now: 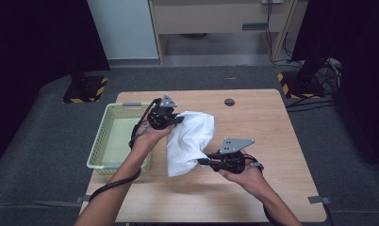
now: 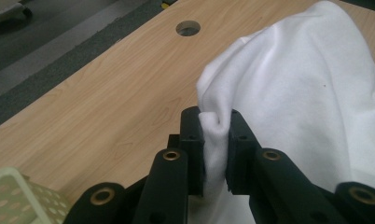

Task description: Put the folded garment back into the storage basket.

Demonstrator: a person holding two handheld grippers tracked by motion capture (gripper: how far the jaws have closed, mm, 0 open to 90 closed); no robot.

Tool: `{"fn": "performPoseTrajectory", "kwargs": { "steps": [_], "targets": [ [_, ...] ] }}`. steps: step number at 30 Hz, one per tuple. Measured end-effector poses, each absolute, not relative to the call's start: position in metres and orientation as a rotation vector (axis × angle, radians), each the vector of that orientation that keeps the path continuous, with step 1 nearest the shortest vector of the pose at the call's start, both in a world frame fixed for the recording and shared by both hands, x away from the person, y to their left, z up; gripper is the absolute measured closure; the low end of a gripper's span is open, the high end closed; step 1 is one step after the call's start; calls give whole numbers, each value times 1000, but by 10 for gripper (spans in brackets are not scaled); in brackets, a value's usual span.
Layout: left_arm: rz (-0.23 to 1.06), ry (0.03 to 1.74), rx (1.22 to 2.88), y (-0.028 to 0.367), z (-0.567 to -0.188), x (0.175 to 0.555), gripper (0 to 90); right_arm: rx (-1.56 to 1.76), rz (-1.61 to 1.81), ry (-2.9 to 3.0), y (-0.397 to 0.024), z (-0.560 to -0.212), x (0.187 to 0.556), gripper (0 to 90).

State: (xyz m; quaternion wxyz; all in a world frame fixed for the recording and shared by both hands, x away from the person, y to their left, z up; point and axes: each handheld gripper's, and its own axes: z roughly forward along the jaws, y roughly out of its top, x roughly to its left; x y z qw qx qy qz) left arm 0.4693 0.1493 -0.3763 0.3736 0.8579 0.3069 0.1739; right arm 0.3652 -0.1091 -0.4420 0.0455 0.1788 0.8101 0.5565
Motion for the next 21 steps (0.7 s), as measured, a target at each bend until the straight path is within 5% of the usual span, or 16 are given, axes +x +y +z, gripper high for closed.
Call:
{"fn": "performPoseTrajectory", "kwargs": {
  "steps": [21],
  "targets": [
    [461,785,2179,173,-360,481,807,532,1717,2462,-81,-429,378,814]
  ]
}}
